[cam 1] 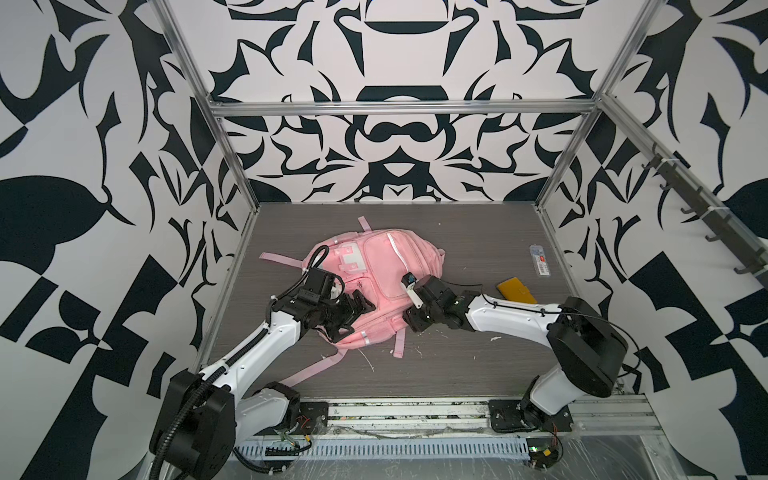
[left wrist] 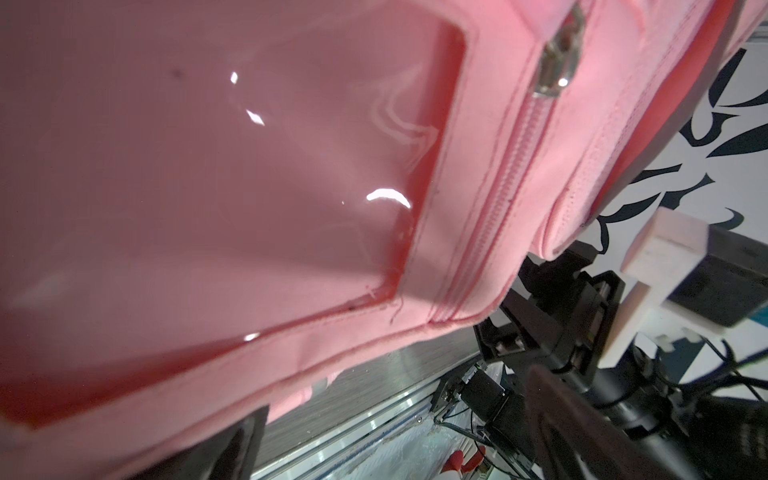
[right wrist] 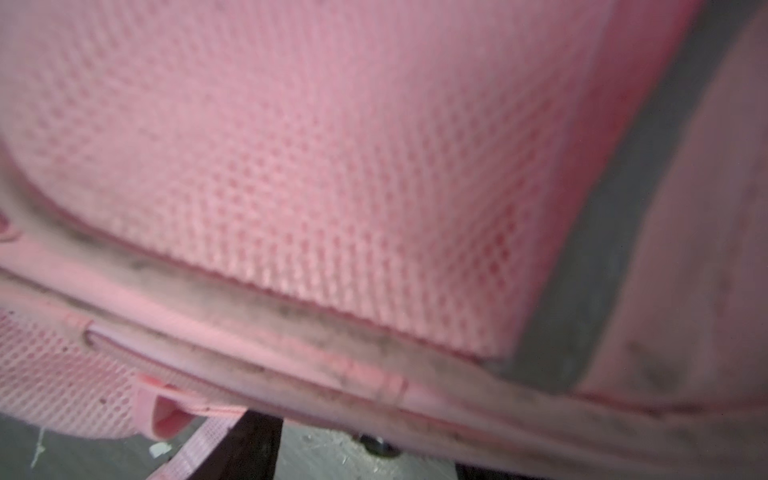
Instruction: Pack the student bag
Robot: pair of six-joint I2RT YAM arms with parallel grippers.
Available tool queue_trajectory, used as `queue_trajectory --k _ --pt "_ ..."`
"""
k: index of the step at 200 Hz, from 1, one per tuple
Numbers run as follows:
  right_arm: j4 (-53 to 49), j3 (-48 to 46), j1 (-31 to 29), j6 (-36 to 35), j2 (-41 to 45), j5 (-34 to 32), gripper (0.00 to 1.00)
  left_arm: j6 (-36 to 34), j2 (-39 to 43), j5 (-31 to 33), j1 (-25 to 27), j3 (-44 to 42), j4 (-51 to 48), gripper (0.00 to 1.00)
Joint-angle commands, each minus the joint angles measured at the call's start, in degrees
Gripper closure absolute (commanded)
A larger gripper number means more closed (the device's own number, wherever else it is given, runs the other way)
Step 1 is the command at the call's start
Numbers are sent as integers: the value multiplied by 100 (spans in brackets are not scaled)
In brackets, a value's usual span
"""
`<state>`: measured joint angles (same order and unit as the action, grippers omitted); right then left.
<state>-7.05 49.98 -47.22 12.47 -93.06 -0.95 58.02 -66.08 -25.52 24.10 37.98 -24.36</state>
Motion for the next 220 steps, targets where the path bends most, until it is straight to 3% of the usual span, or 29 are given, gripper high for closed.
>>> queue_trajectory --k 1,22,56,86,142,189,201,220 --pt "406 236 13 120 -162 -222 56 -98 -54 116 -30 -123 28 3" --pt "337 200 16 131 -149 -474 84 -85 20 195 -39 -189 35 3" --pt "268 -37 224 201 170 -656 100 -10 131 319 -91 -316 133 3" --pt "17 -330 331 69 762 -703 100 -116 148 399 -346 -417 159 4" --pt "-350 -1064 850 -153 1944 -362 100 -766 -351 125 -1425 -208 231 7" --pt "-785 -801 1066 -147 1961 -44 100 -1123 -1512 117 -1627 344 662 7" --pt "-890 -658 1019 -167 1941 65 100 -1159 -1809 18 -1627 589 635 3" --pt "-932 -469 894 -149 1942 219 100 -1187 -1867 -16 -1495 859 513 1"
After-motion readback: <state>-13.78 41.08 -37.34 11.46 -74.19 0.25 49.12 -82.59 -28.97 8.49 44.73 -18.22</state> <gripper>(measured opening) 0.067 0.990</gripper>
